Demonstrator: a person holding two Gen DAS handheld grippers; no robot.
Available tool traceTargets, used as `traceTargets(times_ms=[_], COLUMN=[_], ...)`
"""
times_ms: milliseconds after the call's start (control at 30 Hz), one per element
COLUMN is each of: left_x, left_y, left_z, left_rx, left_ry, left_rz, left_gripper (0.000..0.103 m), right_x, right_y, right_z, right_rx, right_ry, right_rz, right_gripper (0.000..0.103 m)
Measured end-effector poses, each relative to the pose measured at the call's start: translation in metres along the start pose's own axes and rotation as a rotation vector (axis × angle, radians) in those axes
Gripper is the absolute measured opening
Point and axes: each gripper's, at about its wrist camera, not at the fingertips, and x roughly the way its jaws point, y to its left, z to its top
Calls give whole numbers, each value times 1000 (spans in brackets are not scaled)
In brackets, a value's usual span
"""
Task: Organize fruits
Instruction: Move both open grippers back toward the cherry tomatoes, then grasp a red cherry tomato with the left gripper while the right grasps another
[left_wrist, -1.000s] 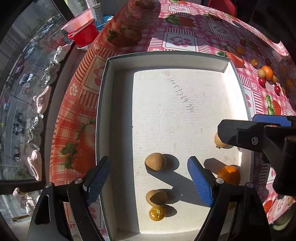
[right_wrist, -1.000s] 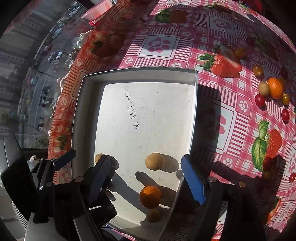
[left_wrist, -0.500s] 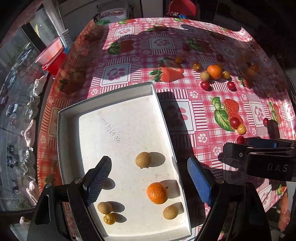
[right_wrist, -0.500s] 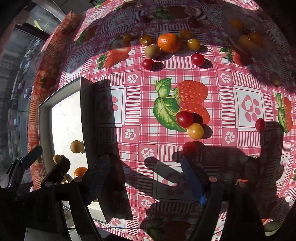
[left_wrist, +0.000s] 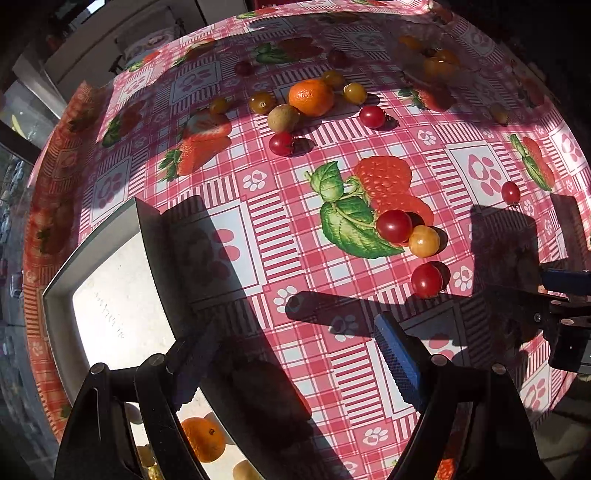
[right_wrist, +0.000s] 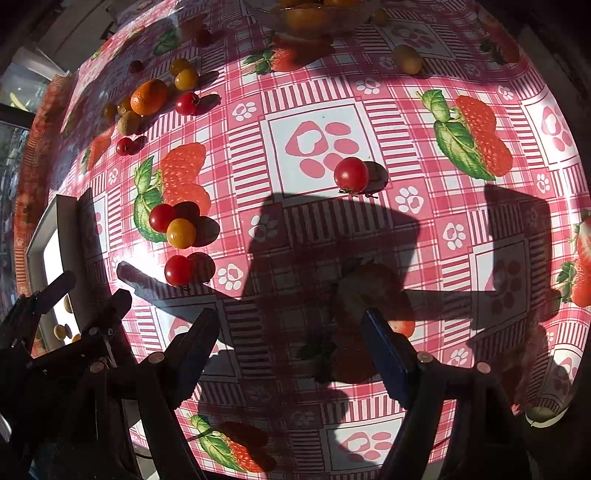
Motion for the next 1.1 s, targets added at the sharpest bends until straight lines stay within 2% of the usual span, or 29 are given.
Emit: traceTargets(times_ms=[233,267,867,900,967,1033,1100], left_x=[17,19,30,30,28,26,21], left_y=[-11,-13,-44,-45,-47,-49,-52], left_z=[24,27,73,75,76,77,72], left_rx=[-2,-4,-33,-35,-42,-41,-36], left_ry=[-12,-12,-20,-19,-15,-11,-10], left_rz=[-39,-42,-47,-47,-64,-69,-71], left_gripper=[85,85,85,81,72,62,46], right_x=[3,-3,0,2,-2,-5,-8], right_y=[-18,-34,-49,-45,-39,-33,-27], right_z=[2,1,64,68,72,76,76], right_rx=[-1,-8,-91,-96,-112,-134,-152], right_ry=[-10,-15,-95,-99,-115,-126,-130], right_rz=[-8,-13,-65,-69,-84,-100,-110], right_gripper=[82,82,82,80,68,42,23])
